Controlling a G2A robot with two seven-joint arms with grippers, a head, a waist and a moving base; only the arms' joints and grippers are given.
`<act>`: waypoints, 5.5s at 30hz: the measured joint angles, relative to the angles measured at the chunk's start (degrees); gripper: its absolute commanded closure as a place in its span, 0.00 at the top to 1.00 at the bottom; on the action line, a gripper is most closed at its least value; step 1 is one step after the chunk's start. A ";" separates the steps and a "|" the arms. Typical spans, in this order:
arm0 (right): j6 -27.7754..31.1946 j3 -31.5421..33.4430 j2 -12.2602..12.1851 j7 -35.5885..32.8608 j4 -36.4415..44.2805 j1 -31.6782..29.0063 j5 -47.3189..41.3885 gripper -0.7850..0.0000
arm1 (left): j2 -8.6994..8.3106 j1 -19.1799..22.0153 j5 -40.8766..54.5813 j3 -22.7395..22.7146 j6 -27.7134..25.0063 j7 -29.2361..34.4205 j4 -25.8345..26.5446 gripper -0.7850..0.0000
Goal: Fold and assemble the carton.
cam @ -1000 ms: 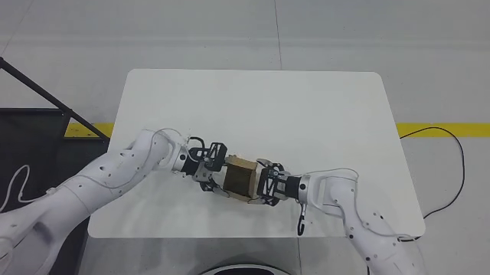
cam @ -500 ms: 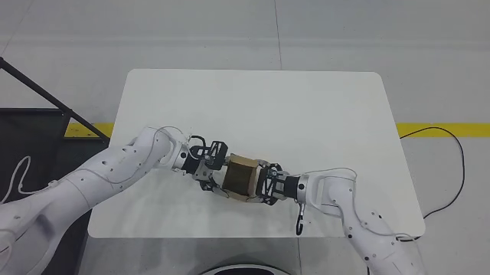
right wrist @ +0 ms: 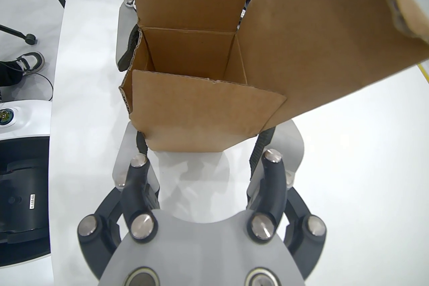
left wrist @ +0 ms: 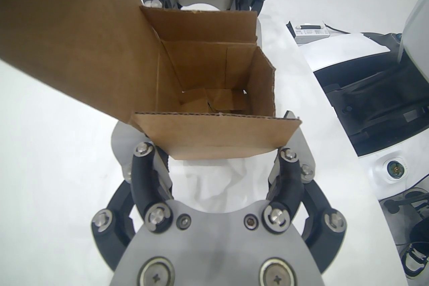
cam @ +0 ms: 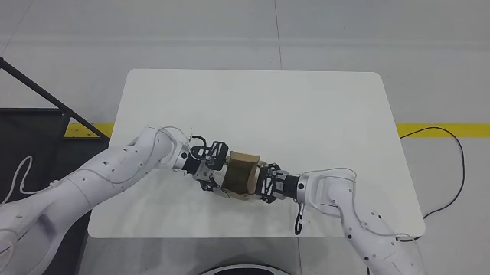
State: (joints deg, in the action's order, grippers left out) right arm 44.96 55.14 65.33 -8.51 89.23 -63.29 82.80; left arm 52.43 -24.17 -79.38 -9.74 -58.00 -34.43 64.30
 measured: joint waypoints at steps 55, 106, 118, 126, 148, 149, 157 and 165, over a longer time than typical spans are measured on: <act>-0.75 4.04 -1.26 3.30 2.37 -3.69 -0.78 1.00 | -1.05 -0.06 3.72 -0.18 0.00 -0.45 -0.05 1.00; -1.88 10.51 -3.39 6.86 16.09 -15.37 -4.93 1.00 | -8.86 -13.23 2.49 -16.27 7.07 -12.90 5.78 1.00; -0.61 7.29 -3.01 -3.64 15.83 -12.21 -10.15 1.00 | -7.69 -16.20 7.63 -19.16 9.20 -5.48 6.50 1.00; -0.74 5.85 -2.84 -6.11 15.18 -10.80 -11.11 1.00 | -6.66 -16.79 9.77 -20.88 8.65 -1.22 7.31 1.00; -1.14 2.18 -2.43 -6.25 15.07 -8.61 -8.64 1.00 | -3.72 -17.53 11.88 -24.05 6.17 7.42 6.67 1.00; -1.18 2.12 -2.44 -6.17 15.13 -8.68 -8.45 1.00 | -3.55 -17.54 11.94 -24.16 6.03 7.81 6.61 1.00; -1.18 1.21 -2.34 -6.91 14.87 -8.05 -8.15 1.00 | -2.24 -17.38 13.26 -24.59 4.98 11.29 6.13 1.00; -1.11 -0.30 -2.02 -7.60 13.89 -6.66 -8.32 1.00 | -1.02 -17.12 14.13 -25.13 3.87 14.49 5.65 1.00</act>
State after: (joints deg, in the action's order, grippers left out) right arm 43.85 54.84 63.31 -16.11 103.13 -69.96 74.48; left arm 51.41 -41.29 -65.25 -34.87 -54.13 -19.95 69.94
